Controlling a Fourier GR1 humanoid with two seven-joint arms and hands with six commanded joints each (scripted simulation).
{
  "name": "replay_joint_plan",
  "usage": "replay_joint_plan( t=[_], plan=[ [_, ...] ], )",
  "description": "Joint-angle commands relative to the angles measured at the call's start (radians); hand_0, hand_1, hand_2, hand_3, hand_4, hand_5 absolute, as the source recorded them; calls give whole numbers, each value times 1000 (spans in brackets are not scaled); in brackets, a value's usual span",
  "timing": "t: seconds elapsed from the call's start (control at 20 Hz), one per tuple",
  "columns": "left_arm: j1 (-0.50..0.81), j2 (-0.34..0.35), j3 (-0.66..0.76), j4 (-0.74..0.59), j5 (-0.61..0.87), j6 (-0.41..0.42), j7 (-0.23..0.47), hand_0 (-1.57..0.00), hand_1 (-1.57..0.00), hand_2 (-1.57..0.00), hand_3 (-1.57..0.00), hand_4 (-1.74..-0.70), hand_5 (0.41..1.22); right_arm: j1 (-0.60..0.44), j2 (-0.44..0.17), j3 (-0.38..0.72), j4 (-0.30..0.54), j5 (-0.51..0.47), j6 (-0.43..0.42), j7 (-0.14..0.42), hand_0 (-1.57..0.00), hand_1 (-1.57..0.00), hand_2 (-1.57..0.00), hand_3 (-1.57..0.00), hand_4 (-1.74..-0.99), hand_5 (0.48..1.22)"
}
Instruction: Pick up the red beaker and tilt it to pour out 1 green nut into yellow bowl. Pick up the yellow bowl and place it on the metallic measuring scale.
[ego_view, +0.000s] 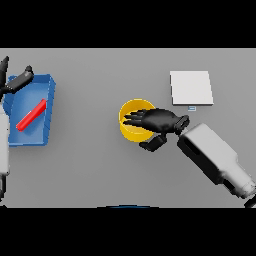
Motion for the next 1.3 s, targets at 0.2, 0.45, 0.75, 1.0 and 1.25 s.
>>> replay_joint_plan(
  t=[0.2,0.45,0.75,1.0,1.25],
  plan=[
    [5,-5,-4,-8,-1,-3,9,1,1,1,1,-793,729,-6,6,1,15,2,4,3,-322,-258,-289,-328,-1436,944],
    [-14,-7,0,10,-2,10,6,1,1,1,1,-791,735,-11,-4,6,12,-7,27,-14,-1065,-959,-943,-1005,-1561,1130],
    [-1,4,4,21,-7,16,-19,1,1,1,1,-790,727,-8,-15,4,-29,-16,44,44,-1438,-1411,-1406,-1153,-1683,1197],
    [6,3,-2,-1,-4,4,-13,1,1,1,1,-784,727,-22,-67,-32,-108,-79,100,54,-1528,-1518,-1517,-1357,-1714,1213],
    [-10,4,5,4,3,7,-14,1,1,1,1,-797,737,-65,-95,-55,-136,-98,133,126,-1557,-1554,-1553,-1309,-1722,1218]
  ],
)
